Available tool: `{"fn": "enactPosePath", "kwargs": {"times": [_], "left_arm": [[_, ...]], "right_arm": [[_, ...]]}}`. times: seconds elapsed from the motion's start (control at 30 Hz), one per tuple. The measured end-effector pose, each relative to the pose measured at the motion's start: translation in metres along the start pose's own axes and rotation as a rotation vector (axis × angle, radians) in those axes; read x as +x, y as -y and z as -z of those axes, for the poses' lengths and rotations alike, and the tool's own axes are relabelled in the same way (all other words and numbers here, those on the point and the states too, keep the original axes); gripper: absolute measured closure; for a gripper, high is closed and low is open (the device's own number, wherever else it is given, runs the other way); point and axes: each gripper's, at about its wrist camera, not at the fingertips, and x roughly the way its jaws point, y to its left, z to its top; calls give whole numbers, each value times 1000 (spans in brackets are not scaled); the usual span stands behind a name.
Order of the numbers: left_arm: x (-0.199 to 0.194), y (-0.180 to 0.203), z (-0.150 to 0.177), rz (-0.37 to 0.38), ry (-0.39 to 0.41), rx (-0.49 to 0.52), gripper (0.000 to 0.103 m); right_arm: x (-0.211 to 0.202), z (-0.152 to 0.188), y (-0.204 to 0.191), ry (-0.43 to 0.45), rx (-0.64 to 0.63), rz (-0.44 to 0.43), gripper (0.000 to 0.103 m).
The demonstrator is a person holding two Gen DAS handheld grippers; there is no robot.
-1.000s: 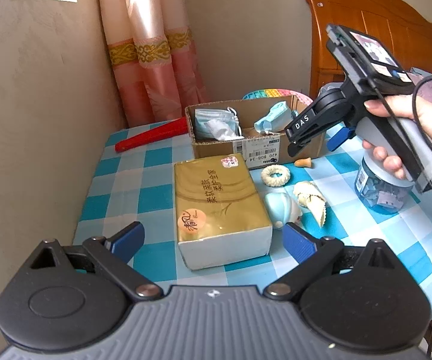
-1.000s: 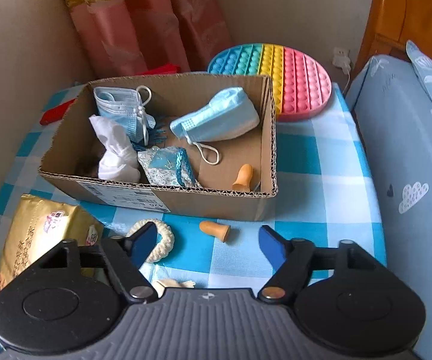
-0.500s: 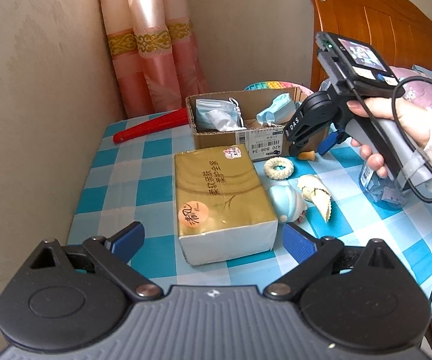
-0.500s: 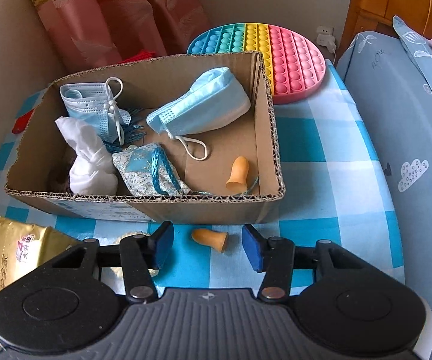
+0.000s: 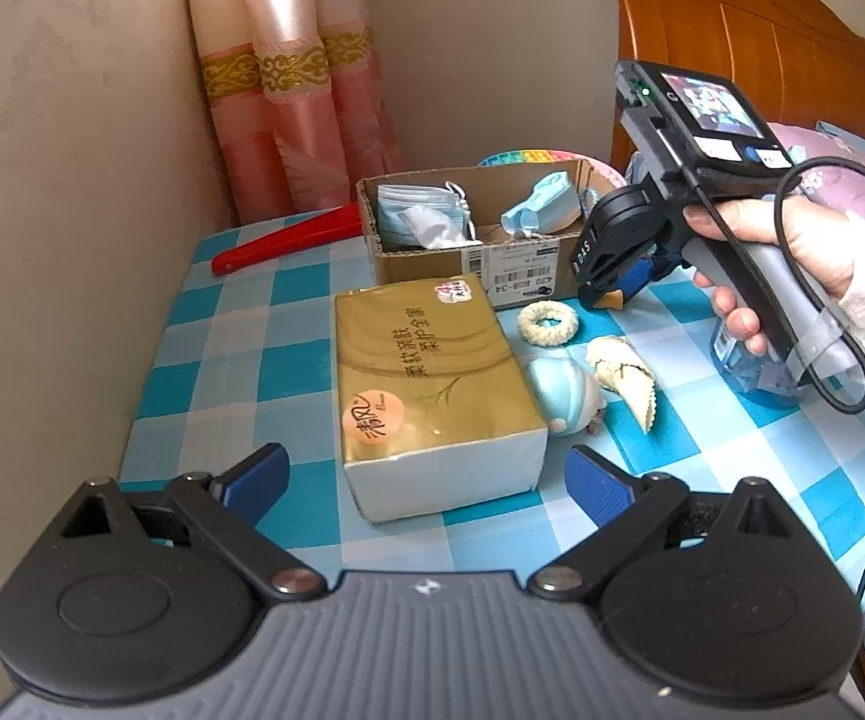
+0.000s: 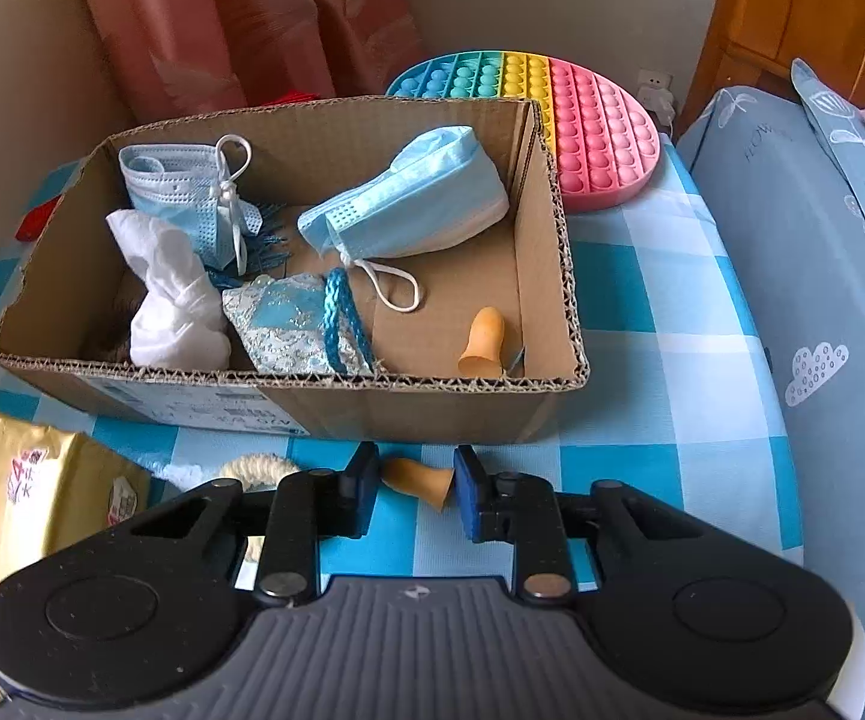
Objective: Organize soft objects
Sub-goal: 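Grasp the second orange earplug with the right tool, then grasp the beige cloth with the left tool while the right tool holds the earplug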
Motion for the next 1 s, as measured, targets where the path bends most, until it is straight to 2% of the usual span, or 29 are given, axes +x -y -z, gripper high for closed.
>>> {"fn": "enactPosePath", "kwargs": {"times": [0.23, 0.4, 0.57, 0.77, 1.0], "left_arm": [[1, 13, -10, 52, 14, 52, 5], [3, 28, -24, 140, 54, 125, 5], [18, 50, -40, 249, 59, 215, 5], [55, 80, -56, 287, -14, 269, 11], [100, 100, -66, 302, -120, 294, 31]], "right_arm": [[-13, 5, 3, 5, -31, -44, 72], [-28, 10, 4, 7, -97, -80, 72], [-39, 12, 6, -2, -160, -112, 72], [-47, 8, 7, 8, -213, -129, 72], [-47, -1, 14, 23, -219, -153, 72]]}}
